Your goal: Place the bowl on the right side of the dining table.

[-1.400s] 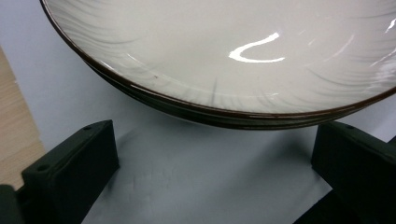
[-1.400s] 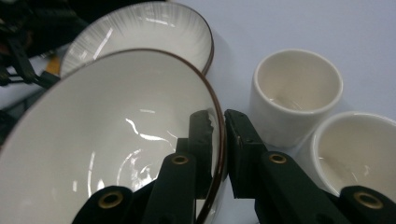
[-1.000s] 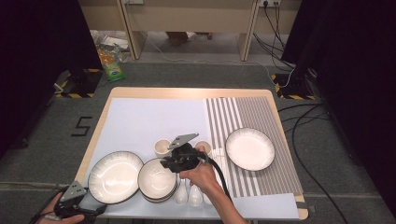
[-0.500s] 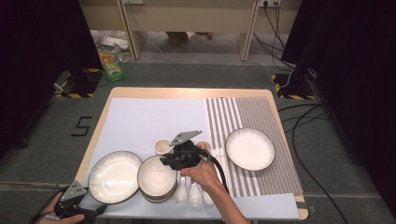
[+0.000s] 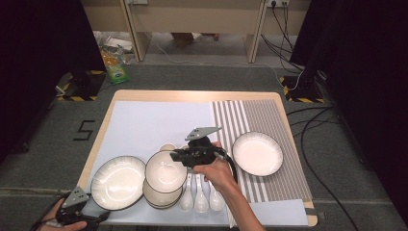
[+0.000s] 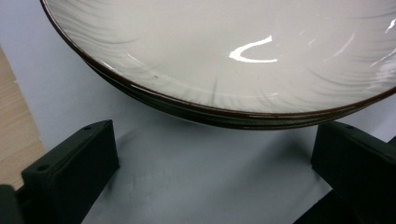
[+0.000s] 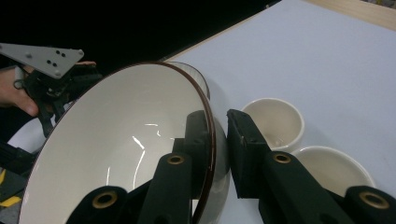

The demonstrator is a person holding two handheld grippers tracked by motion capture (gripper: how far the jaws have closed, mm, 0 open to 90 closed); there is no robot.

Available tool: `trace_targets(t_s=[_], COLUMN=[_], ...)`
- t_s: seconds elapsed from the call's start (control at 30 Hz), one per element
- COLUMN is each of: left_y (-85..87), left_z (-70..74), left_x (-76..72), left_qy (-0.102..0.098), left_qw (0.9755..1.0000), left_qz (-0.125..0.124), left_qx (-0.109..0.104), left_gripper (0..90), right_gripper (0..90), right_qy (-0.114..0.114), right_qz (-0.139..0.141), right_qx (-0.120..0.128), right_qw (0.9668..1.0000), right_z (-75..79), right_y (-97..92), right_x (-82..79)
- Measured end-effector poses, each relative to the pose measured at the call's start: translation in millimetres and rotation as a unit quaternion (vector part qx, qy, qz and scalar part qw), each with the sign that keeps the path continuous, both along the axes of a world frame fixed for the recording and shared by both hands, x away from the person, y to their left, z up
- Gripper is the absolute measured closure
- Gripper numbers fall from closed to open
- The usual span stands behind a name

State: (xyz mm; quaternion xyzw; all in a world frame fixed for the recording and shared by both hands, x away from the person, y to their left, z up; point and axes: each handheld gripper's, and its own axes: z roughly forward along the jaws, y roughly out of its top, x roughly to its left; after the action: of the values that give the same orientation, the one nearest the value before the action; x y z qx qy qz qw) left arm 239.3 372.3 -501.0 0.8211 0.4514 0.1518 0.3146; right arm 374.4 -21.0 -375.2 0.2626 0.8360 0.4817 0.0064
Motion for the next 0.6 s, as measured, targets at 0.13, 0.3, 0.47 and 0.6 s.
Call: trace_targets(t_s=[0.13,0.3,0.47,0.6], left_y=[0.1,0.1,-0.2,-0.3], left_z=[-0.2,0.2,0.4,0.4], left_x=[0.0,-0.1,0.1,0.4], left_qy=[-0.001,0.001,0.002,0.002], left_qw=[1.0000,1.0000,1.0000,1.0000], left_qz=[0.000,0.000,0.000,0.000], left_qx=[-0.001,0.001,0.001,0.002], left_gripper=[0.0,0.0,0.0,0.0], right_gripper=[78.4,78.3,78.2,78.2], right_qy=[0.001,0.000,0.000,-0.001], right_qz=[-0.013,-0.036,-0.063,-0.087], right_qx=[0.015,0.030,0.036,0.031], right_qw=[0.9998,0.9989,0.9973,0.9957], right_z=[5.8,13.2,19.2,23.0], right_y=[-12.5,-33.0,-57.1,-77.1], right_x=[3.1,9.7,17.0,22.8])
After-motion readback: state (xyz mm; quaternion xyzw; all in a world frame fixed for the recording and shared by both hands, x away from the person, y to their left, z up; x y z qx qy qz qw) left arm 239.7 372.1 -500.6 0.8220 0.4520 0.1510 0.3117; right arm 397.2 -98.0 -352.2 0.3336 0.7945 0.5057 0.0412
